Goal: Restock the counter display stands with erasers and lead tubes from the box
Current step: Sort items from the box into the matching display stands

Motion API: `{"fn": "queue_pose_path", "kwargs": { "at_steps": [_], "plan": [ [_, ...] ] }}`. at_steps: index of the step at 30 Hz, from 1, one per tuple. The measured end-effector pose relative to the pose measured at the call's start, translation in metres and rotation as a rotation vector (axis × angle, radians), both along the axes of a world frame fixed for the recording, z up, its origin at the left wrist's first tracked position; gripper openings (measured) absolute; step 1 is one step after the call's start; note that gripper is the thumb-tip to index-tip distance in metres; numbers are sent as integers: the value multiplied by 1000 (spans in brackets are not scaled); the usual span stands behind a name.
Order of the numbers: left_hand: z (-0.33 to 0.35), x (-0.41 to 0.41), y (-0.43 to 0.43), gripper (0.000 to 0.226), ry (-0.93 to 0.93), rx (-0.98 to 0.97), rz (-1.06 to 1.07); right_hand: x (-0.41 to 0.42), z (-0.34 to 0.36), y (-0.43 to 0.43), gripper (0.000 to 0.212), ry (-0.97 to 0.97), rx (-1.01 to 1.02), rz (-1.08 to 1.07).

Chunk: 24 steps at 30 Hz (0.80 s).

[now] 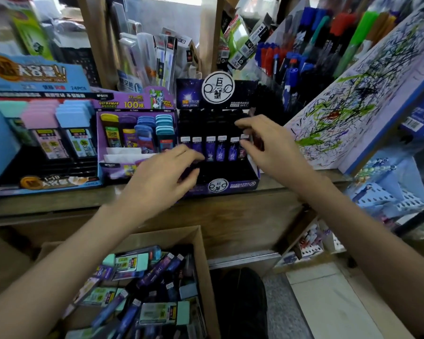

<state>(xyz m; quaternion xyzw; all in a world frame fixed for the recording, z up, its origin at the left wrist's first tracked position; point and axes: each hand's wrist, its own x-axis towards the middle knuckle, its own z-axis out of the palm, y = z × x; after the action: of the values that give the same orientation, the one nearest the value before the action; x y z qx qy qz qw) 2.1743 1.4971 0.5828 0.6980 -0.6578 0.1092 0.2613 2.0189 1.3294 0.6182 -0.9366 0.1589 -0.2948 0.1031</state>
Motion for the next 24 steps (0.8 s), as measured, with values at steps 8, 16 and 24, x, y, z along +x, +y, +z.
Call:
{"fn": "queue_pose_path", "kwargs": {
  "at_steps": [8,16,24],
  "plan": [
    [-141,15,134,28,301,450,204,-10,-115,94,18,397,250,285],
    [-250,4,162,19,638,572,283,-4,-255,158,27,609,487,31],
    [-296,9,83,41,690,507,351,1,-284,149,52,254,547,-357]
  ]
}}
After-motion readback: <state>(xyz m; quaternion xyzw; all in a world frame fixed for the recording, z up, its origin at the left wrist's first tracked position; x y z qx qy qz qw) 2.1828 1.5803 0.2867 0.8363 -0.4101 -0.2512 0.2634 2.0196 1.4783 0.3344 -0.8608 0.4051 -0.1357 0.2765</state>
